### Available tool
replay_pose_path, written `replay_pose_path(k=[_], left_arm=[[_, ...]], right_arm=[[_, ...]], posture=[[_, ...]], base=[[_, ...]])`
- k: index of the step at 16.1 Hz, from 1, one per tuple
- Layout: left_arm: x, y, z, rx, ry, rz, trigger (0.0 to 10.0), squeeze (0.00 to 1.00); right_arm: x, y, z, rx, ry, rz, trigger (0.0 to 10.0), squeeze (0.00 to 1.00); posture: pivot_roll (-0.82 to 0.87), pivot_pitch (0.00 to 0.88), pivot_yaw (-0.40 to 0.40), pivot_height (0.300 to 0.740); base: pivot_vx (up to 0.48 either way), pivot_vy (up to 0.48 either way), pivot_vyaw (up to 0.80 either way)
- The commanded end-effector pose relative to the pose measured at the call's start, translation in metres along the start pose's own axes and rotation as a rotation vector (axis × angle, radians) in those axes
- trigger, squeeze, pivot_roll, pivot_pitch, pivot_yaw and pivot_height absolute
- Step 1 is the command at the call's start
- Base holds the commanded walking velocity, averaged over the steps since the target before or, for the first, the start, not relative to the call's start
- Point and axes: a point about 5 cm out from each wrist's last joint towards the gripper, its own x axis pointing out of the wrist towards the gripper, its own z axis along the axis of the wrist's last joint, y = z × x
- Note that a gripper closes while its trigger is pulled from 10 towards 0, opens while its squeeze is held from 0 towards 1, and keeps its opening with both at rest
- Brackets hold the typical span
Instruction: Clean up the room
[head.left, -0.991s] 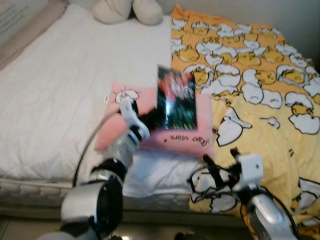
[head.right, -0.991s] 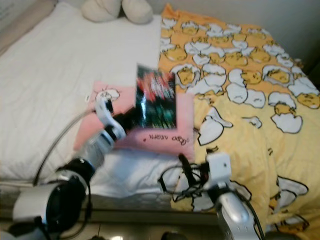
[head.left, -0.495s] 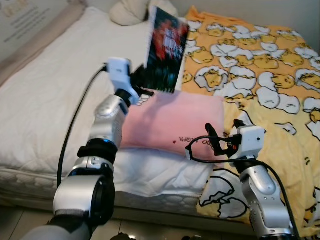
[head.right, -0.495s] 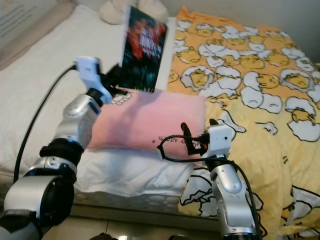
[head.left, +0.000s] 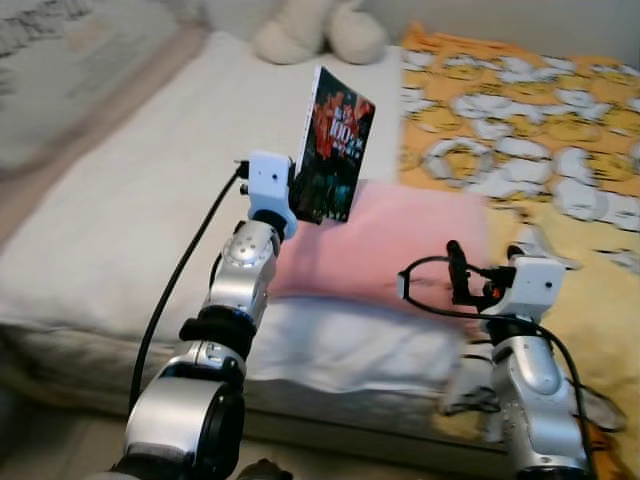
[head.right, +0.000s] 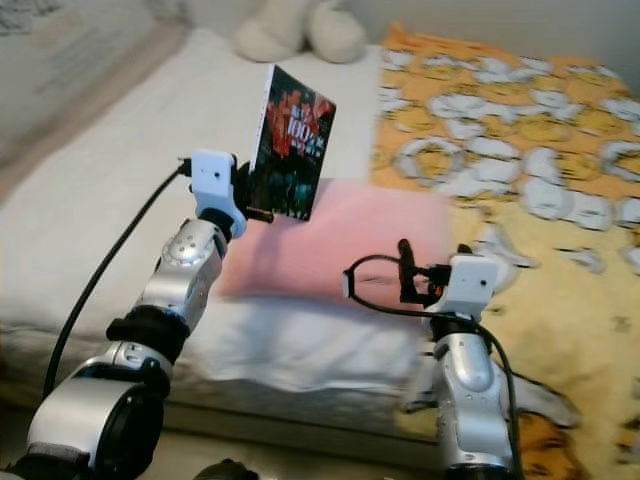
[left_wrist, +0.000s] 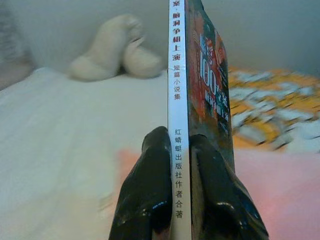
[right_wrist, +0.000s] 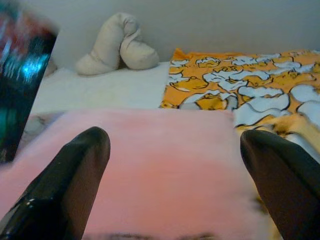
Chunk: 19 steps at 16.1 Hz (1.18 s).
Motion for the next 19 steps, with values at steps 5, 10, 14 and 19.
replay_pose_path(k=[5, 10, 14, 19], left_arm=[[0.005, -0.003, 0.02, 0.071, -0.097, 0.05, 10.0, 0.0], [0.004, 0.008, 0.015, 0.02, -0.061, 0.16, 10.0, 0.0], [0.001, 0.009, 0.008, 0.036, -0.042, 0.168, 10.0, 0.0], [0.0, -0.001, -0.004, 0.065, 0.025, 0.029, 10.0, 0.0]], right_arm=[[0.002, 0.009, 0.002, -0.044, -0.034, 0.004, 10.0, 0.0], [0.005, 0.016, -0.008, -0.064, 0.012, 0.1, 10.0, 0.0], [0.005, 0.018, -0.01, -0.077, 0.025, 0.138, 10.0, 0.0], [-0.007, 0.02, -0.015, -0.075, 0.036, 0.132, 10.0, 0.0]], posture=[[-0.03, 0.0, 0.055, 0.74], [0.01, 0.0, 0.015, 0.74], [0.02, 0.0, -0.015, 0.74], [0.0, 0.0, 0.029, 0.74]], base=[[0.0, 0.475, 0.0], [0.0, 0.478, 0.0], [0.0, 0.48, 0.0], [0.13, 0.192, 0.0]])
